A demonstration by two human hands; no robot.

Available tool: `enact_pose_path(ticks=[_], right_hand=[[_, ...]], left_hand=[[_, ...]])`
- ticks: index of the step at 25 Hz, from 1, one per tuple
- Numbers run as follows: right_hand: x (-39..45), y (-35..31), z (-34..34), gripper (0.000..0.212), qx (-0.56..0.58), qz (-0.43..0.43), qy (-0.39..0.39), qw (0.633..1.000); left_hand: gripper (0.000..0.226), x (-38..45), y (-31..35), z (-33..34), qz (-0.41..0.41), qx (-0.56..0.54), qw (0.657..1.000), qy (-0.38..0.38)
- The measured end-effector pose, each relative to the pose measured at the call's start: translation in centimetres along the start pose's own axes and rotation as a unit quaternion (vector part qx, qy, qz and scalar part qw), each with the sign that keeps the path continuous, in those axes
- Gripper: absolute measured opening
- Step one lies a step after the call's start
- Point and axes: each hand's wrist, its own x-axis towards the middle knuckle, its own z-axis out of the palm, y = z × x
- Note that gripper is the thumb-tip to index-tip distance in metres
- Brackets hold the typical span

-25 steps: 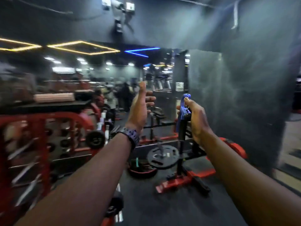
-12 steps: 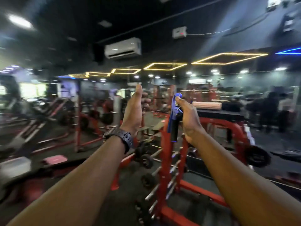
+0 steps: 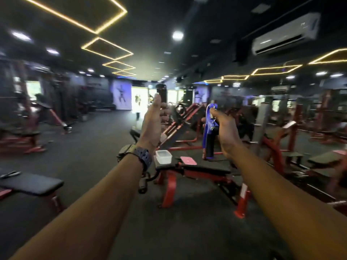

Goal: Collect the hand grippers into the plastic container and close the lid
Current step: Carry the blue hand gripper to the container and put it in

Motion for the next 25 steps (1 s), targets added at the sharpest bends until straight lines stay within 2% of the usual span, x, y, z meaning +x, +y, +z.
enact_pose_path(ticks=[4, 14, 19, 25], right_hand=[[1.5, 4.4, 3.0, 0.021, 0.016, 0.043, -0.036, 0.998], [7.0, 11.8, 1.9, 0.018, 0.036, 0.087, -0.068, 0.993], [13.1, 18.6, 3.5, 0.024, 0.025, 0.096, -0.062, 0.993], [23.6, 29.5, 9.2, 0.026, 0.008, 0.121, -0.048, 0.991]], left_hand=[[0.06, 0.4, -1.1, -3.8, -0.005, 0.043, 0.997, 0.057], [0.067, 3.9, -8.3, -1.0, -0.047, 0.082, 0.991, 0.09], [0.067, 10.5, -14.8, -1.8, -0.061, 0.074, 0.991, 0.096], [0.057, 23.4, -25.5, -6.2, -0.105, 0.06, 0.989, 0.088]])
